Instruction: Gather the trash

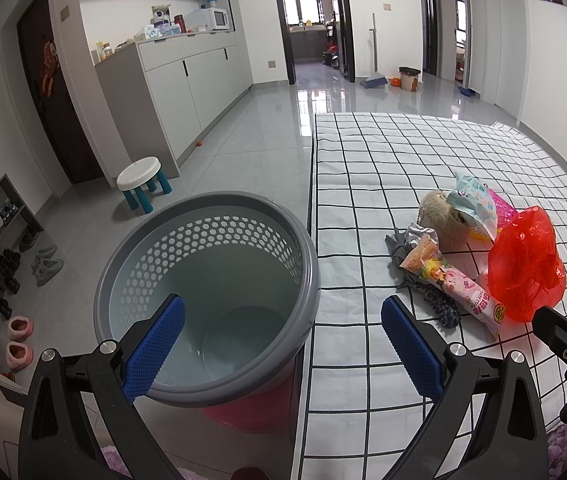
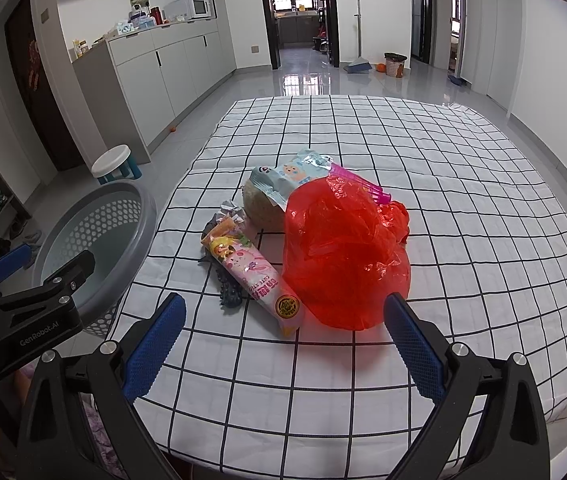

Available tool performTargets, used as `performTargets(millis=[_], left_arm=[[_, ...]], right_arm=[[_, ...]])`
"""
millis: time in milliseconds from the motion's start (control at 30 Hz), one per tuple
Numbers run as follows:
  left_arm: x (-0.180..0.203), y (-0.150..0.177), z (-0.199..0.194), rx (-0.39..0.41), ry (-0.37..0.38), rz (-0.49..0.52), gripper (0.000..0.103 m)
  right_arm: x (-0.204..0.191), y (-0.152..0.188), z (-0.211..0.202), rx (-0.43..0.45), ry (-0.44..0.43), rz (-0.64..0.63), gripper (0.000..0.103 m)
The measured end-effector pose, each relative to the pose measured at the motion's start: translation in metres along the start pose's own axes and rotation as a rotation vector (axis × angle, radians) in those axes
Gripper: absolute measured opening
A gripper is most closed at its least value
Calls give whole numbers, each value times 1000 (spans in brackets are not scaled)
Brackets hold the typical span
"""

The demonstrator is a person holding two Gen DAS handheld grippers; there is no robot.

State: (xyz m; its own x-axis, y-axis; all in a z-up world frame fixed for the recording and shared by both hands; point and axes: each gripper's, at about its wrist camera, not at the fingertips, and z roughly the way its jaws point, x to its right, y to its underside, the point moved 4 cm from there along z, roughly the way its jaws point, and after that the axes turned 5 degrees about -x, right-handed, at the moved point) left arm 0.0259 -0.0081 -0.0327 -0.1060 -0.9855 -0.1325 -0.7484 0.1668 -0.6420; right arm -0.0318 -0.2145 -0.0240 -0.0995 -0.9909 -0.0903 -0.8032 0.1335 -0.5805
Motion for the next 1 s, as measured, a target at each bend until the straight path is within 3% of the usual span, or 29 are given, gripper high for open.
performTargets(millis=[1000], left_arm=[[0,0,0,6,3,-2,97]], right_arm=[[11,0,-2,-3,-37,28,95]])
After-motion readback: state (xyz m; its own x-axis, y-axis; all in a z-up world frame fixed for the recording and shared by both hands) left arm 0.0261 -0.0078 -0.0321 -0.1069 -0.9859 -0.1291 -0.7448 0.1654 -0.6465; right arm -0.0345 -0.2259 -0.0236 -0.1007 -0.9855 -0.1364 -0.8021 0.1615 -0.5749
